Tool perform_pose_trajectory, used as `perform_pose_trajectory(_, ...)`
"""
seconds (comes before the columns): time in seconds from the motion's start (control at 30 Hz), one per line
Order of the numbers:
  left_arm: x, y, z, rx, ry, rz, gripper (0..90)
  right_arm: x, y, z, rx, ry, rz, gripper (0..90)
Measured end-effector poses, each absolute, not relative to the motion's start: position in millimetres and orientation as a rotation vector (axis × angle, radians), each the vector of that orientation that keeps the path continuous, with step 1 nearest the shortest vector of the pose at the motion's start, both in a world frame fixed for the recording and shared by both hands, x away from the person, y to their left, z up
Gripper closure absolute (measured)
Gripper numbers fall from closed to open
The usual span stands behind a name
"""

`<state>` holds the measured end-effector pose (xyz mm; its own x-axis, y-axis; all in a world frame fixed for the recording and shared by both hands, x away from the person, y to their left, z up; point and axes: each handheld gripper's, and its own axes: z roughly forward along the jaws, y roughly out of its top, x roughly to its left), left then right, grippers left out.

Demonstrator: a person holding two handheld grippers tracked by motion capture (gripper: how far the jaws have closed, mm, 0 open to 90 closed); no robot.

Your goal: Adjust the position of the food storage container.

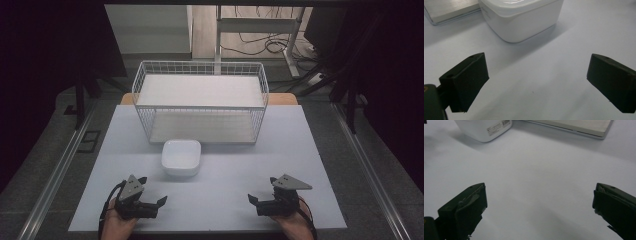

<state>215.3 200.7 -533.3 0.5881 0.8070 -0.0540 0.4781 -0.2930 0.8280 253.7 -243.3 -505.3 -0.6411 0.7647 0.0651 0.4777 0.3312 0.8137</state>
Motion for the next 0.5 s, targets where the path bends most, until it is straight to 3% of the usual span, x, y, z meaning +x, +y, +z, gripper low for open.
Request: perform_pose_trajectory(0.5, 218.8, 205.5, -531.2, 1.917, 1.059, 0.427, 3.2, 256.2, -239.4, -510.3, 1.133, 2.303, 1.113, 2.2)
